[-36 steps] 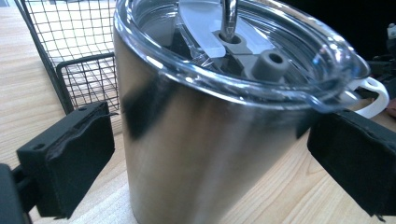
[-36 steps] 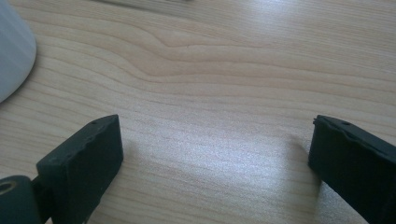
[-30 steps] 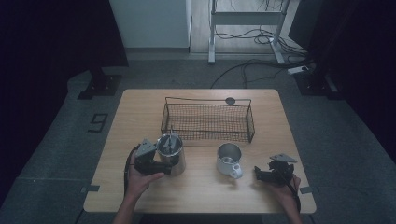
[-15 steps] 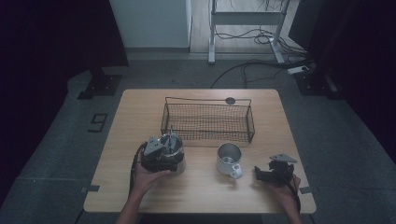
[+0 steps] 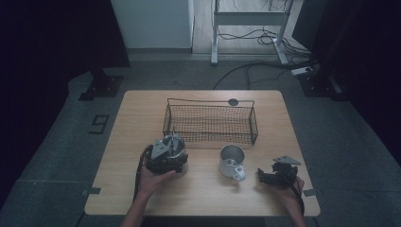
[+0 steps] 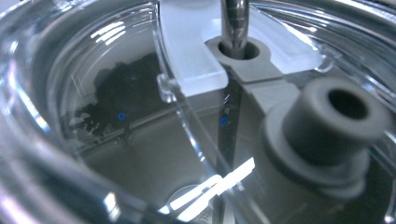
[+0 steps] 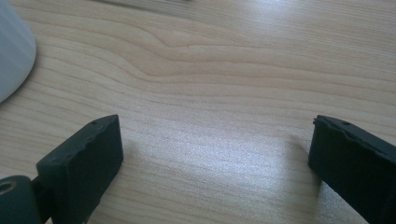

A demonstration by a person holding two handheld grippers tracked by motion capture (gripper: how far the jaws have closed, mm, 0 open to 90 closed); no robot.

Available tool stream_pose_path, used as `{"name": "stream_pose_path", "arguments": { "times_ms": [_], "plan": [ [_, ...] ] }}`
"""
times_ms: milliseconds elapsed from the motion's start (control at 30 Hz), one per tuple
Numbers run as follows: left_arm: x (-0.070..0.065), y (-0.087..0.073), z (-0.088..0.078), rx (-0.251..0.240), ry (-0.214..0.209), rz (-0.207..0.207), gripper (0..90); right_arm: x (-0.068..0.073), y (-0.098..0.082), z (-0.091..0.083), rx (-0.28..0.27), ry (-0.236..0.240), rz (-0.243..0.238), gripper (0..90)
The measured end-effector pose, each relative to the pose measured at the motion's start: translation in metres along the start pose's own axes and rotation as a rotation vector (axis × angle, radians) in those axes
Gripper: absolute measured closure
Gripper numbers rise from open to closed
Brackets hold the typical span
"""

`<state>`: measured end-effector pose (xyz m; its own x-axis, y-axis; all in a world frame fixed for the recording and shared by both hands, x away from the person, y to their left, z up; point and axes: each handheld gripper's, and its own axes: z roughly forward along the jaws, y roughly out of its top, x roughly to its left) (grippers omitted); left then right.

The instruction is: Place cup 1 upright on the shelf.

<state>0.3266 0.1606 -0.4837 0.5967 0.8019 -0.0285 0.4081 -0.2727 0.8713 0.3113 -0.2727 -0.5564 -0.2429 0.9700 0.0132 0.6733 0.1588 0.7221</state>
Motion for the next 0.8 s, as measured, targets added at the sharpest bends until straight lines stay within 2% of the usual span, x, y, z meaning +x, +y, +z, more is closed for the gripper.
{"name": "stream_pose_path", "arguments": {
  "times_ms": [267, 433, 567, 800],
  "plan": [
    [0.0, 0.002, 0.0, 0.006, -0.01, -0.014, 3.5, 0.0, 0.0, 0.0, 0.0, 0.0, 0.0, 2.8],
    [-0.001, 0.005, -0.008, -0.031, 0.012, -0.021, 3.5, 0.0, 0.0, 0.0, 0.0, 0.0, 0.0, 2.8],
    [0.001, 0.008, -0.013, -0.053, 0.008, -0.036, 3.6, 0.0, 0.0, 0.0, 0.0, 0.0, 0.0, 2.8],
    [0.005, 0.013, -0.018, -0.059, 0.014, -0.04, 3.6, 0.0, 0.0, 0.0, 0.0, 0.0, 0.0, 2.8]
  ]
}}
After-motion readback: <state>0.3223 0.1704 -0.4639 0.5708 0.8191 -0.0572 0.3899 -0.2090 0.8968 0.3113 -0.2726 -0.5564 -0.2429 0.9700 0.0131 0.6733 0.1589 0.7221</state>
